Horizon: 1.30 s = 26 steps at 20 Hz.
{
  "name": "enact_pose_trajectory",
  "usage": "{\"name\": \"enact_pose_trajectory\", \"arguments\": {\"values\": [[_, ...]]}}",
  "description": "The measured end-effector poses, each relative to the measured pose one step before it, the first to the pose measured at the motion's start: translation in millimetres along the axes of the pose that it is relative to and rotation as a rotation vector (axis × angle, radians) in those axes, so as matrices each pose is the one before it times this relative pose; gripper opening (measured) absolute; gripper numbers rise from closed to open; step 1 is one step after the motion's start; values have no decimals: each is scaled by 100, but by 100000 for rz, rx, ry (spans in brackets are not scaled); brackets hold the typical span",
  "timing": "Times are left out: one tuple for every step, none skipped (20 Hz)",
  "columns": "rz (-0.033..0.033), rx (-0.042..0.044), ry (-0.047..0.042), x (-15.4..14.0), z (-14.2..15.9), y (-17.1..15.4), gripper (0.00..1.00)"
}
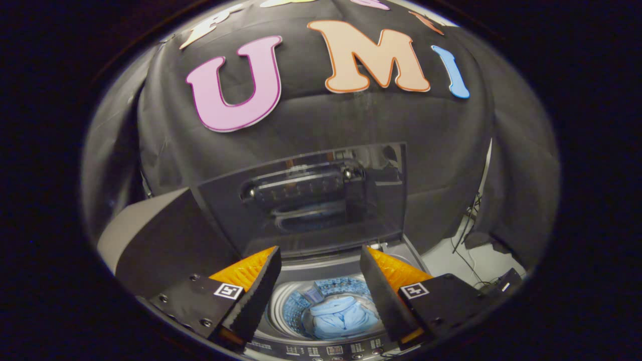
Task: Put the clothes into the washing machine and then close the washing machine lid.
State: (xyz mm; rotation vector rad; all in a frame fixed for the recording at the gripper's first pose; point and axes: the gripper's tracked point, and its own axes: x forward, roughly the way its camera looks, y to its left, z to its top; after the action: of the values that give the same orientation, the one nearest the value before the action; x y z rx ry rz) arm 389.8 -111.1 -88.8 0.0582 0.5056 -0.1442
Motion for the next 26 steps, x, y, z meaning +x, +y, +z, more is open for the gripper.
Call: {"name": "enact_pose_trajectory", "arguments": {"values": [[441, 325, -1723, -80, 1028, 261, 98], [506, 874, -1219, -206, 835, 330, 98], [1763, 1418, -2227, -166, 831, 573, 98], [1567, 256, -2374, 40, 1104, 510, 98], [-398, -266, -2974, -109, 1165, -87, 98], [-1291, -115, -2979, 205, 1180, -320, 98], [268, 619, -3340, 163, 1029, -43, 98], [1353, 1438, -3978, 156, 1271, 291, 98], [1022, 1873, -3593, 345, 1143, 75, 98], [-143, 1429, -3920, 388, 1075, -206, 97], [-1569, 1196, -3675, 362, 975, -660, 97], [-2899, 2526, -4865, 493, 1156, -658, 97], [-549, 2839, -3955, 627, 726, -69, 97], [-1896, 1244, -2414, 653, 352, -402, 98], [-2142, 861, -1301, 782, 48, -447, 98], [-1172, -552, -588, 892, -3, -139, 98], [-629, -613, -1086, 725, -144, 1, 98], [-534, -258, -1741, 725, 205, 154, 98], [537, -672, -2096, 664, 172, 454, 98], [877, -892, -2119, 613, 122, 669, 98], [1559, -1335, -1348, 648, -57, 882, 98], [2305, -2243, -1690, 592, -207, 909, 97], [1624, -2656, -1521, 594, -71, 859, 97], [468, -2901, -1155, 453, -354, 134, 97], [43, -2381, -825, 356, -191, 227, 97], [503, -2200, -346, 329, -360, 648, 97]]}}
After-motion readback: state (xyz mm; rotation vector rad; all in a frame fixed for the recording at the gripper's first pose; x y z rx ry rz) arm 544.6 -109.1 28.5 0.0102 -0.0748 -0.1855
